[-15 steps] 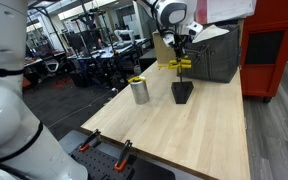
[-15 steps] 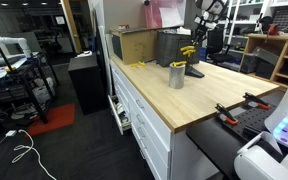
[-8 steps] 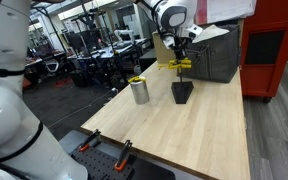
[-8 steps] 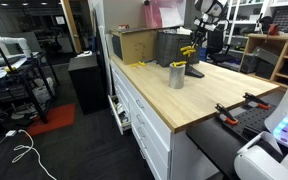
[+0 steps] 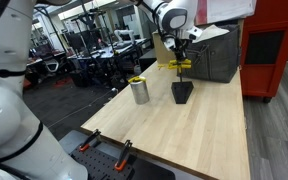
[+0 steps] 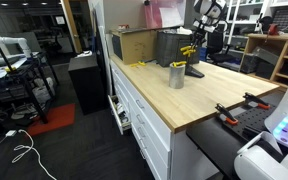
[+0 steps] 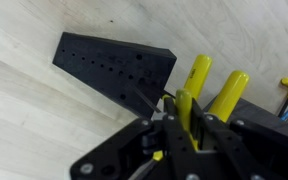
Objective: Remove one metal object with the yellow handle from the tin and put it on the black stand
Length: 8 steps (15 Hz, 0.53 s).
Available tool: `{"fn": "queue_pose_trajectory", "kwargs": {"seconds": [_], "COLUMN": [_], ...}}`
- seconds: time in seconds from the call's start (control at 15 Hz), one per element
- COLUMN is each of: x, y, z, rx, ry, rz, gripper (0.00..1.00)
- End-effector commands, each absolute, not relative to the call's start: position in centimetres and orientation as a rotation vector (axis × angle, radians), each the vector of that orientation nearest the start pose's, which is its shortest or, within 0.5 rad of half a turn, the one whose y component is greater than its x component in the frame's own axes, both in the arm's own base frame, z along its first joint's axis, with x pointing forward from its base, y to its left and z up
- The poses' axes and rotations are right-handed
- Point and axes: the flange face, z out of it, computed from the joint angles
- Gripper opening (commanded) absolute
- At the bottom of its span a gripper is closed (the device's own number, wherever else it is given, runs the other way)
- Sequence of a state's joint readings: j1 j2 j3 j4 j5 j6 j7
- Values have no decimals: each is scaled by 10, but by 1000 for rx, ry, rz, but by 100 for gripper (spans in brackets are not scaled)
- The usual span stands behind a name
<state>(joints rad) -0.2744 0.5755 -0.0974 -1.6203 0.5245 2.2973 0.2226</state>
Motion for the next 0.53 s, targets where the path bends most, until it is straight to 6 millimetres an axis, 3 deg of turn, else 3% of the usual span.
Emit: {"fn": "queue_pose_trajectory", "kwargs": {"seconds": [0.0, 0.13, 0.2, 0.27, 0.47], "x": [663, 663, 662, 661, 658], "y": [-238, -239, -240, -241, -245], "z": [296, 296, 297, 298, 302], "rx": [-2517, -2515, -2515, -2516, -2526], "ry": [1236, 1252, 1260, 1268, 1280], "rz": [-167, -162, -158, -159, -156], "gripper": [4, 4, 41, 42, 62]}}
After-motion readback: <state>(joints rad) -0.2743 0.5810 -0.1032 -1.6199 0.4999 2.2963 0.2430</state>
